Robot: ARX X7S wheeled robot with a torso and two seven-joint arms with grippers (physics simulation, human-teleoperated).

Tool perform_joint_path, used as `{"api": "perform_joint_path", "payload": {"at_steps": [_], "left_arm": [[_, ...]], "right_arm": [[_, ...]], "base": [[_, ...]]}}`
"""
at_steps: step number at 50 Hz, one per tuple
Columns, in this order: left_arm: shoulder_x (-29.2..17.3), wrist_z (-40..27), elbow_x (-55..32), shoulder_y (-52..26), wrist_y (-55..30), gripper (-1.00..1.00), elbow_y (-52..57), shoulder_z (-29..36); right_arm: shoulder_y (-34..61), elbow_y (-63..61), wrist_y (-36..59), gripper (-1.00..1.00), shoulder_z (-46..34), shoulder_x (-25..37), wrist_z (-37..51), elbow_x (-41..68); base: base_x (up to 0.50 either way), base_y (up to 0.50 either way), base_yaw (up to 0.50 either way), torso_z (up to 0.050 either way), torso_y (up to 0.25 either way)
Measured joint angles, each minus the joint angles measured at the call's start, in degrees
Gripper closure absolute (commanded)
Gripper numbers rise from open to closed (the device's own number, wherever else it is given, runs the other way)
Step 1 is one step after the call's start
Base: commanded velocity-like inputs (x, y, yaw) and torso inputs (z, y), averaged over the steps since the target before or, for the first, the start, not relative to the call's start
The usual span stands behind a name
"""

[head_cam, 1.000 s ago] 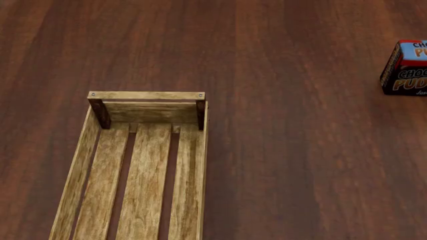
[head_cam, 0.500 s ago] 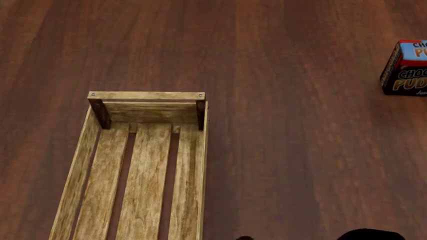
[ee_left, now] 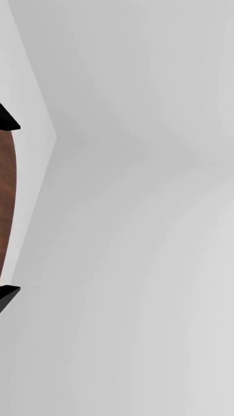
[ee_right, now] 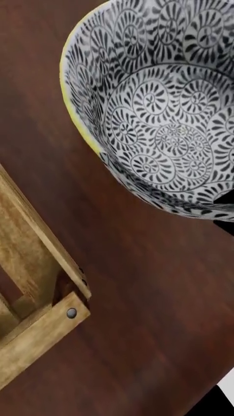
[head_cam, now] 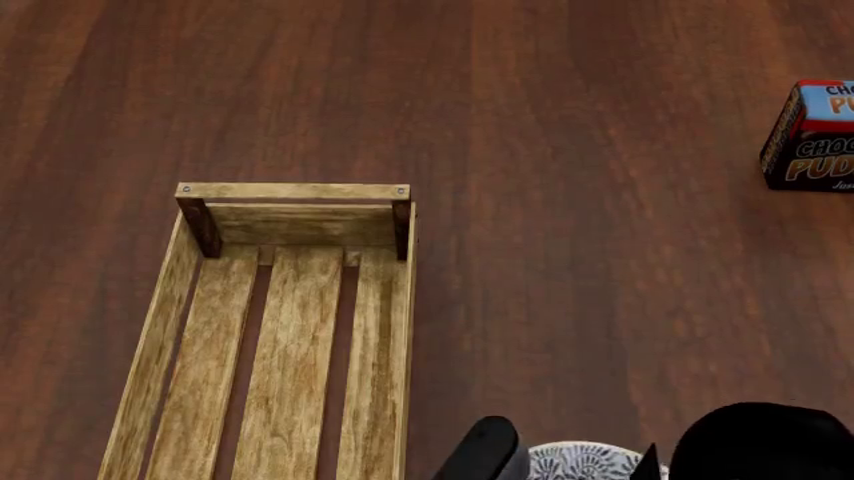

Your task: Stack the left bowl on the right bowl and place them in the tray.

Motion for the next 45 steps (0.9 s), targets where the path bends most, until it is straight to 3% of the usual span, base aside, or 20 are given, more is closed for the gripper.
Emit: {"api": "perform_joint_path", "payload": {"at_steps": [27, 45], "left_arm": [[0.5, -0.4, 0.3, 1.0, 0.2, -1.0, -0.2, -0.7], [0.6, -0.6, 0.6, 1.6, 0.5, -1.0, -0.4, -1.3]], "right_arm": [[15.9, 3.8, 6.4, 1.0, -1.5, -2.4, 5.3, 9.5], [27.7, 3.4, 10.2, 1.0, -8.7, 0.7, 13.5, 18.2]], "base": [[0.0, 0.0, 0.0, 0.0, 0.0], [0.0, 0.0, 0.0, 0.0, 0.0]]}}
